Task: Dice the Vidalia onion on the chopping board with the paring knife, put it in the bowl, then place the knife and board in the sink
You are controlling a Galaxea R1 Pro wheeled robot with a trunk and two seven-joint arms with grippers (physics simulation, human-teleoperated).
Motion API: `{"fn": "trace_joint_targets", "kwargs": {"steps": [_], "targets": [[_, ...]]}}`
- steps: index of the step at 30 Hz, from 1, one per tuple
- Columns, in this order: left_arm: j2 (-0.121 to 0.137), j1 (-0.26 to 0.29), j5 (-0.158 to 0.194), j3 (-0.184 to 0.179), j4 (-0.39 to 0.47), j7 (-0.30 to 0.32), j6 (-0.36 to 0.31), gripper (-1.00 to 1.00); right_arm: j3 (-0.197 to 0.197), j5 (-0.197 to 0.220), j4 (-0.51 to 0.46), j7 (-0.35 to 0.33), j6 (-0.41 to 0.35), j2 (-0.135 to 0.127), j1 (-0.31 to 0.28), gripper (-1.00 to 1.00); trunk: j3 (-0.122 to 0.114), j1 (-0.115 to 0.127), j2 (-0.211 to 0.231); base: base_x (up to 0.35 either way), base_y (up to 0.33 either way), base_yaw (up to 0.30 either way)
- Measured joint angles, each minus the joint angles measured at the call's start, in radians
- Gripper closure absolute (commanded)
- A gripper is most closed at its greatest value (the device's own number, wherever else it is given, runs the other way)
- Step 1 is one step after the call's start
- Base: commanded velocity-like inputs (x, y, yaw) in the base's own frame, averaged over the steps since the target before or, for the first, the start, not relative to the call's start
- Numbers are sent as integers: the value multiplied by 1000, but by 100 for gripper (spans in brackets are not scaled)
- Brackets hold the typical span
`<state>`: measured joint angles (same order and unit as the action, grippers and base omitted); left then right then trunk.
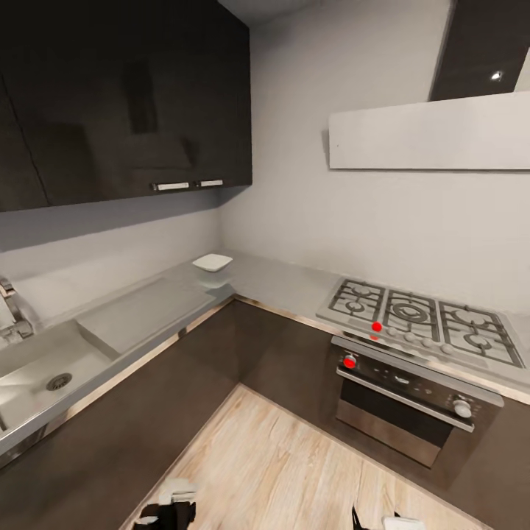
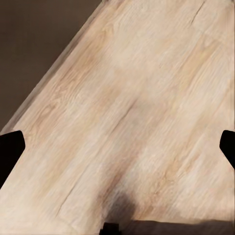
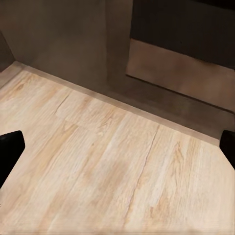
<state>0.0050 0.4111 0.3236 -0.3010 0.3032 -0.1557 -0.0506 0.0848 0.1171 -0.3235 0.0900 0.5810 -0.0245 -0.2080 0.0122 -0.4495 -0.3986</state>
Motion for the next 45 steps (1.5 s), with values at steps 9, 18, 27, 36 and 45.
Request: {"fn": "trace_joint_targets", "kwargs": {"steps": [9, 18, 27, 36, 45], "targets": [[27, 0, -59, 0, 768, 2, -702, -100, 0, 0, 25, 2, -2, 2, 0, -100, 0, 0, 0, 0, 0, 0], [-2, 88, -91, 13, 1138, 1, -946, -100, 0, 0, 38, 2, -4, 2, 0, -100, 0, 0, 0, 0, 0, 0], [3, 468, -93, 180, 962, -44, -954, -100, 0, -1, 46, 2, -5, 10, 0, -100, 0, 0, 0, 0, 0, 0], [77, 532, -90, 208, 923, -127, -955, -100, 1, -2, 235, -3, -7, 50, 0, -100, 0, 0, 0, 0, 0, 0], [113, 535, -82, 208, 961, -125, -960, -100, 0, -1, 309, -48, -135, 29, 53, -100, 0, 0, 0, 0, 0, 0]]}}
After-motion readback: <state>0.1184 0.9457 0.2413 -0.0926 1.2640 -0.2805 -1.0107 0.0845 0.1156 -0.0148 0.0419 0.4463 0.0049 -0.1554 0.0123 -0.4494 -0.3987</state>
